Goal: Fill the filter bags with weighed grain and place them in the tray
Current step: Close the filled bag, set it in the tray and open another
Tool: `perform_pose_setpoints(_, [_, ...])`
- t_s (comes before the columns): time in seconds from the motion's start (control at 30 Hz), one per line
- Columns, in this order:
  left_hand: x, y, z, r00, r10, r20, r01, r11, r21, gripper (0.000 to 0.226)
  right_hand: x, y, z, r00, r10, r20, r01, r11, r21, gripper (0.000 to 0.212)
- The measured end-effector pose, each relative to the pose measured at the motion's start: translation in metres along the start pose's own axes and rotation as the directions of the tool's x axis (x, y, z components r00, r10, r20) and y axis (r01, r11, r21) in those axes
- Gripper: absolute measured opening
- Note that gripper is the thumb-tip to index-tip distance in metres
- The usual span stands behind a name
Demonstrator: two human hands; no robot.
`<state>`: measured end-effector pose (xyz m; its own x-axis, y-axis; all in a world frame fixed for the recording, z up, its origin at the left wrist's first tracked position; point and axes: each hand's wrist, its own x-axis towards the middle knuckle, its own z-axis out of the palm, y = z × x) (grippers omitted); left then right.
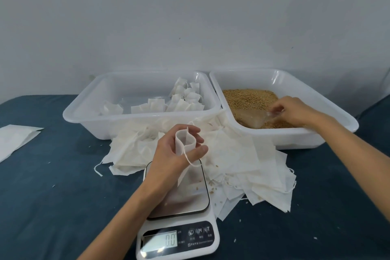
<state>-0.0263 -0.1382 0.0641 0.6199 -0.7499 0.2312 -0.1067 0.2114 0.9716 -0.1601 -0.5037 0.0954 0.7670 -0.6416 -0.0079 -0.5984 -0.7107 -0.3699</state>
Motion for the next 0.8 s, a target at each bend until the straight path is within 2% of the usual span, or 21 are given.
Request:
perform_pose_setpoints(0.1, [0.001,-0.001,-0.002,1.000,0.006,-0.005,-0.006,1.000,0.004,0.035,-0.002,0.007,-0.008,0.999,0.031,-0.010,-0.031,0.998,0.057,0.017])
perform_pose_setpoints(0.43, [0.003,-0.003,-0.003,1.000,0.023,-0.007,-0.023,1.000,0.016,0.033,-0.014,0.020,-0.018,0.997,0.036,-0.064,-0.031,0.997,0.075,0.015])
perform_pose_setpoints(0.53, [0.002,-0.004,-0.002,1.000,0.027,0.002,-0.028,0.999,0.017,0.033,-0.021,0.012,-0.022,0.995,-0.014,-0.095,0.025,0.994,0.110,0.016])
perform_pose_setpoints(0.63, [0.002,-0.003,-0.001,0.999,0.029,0.016,-0.030,0.999,0.022,0.033,-0.034,-0.005,-0.024,0.990,-0.096,-0.108,0.121,0.959,0.258,0.018])
perform_pose_setpoints(0.7, [0.001,-0.003,0.000,0.999,0.026,0.026,-0.027,0.999,0.028,0.033,-0.046,-0.023,-0.026,0.976,-0.187,-0.109,0.213,0.914,0.345,0.022])
perform_pose_setpoints(0.8, [-0.001,-0.002,0.001,0.999,0.001,0.038,-0.002,1.000,0.018,0.033,-0.066,-0.054,-0.028,0.927,-0.368,-0.072,0.368,0.851,0.376,0.026])
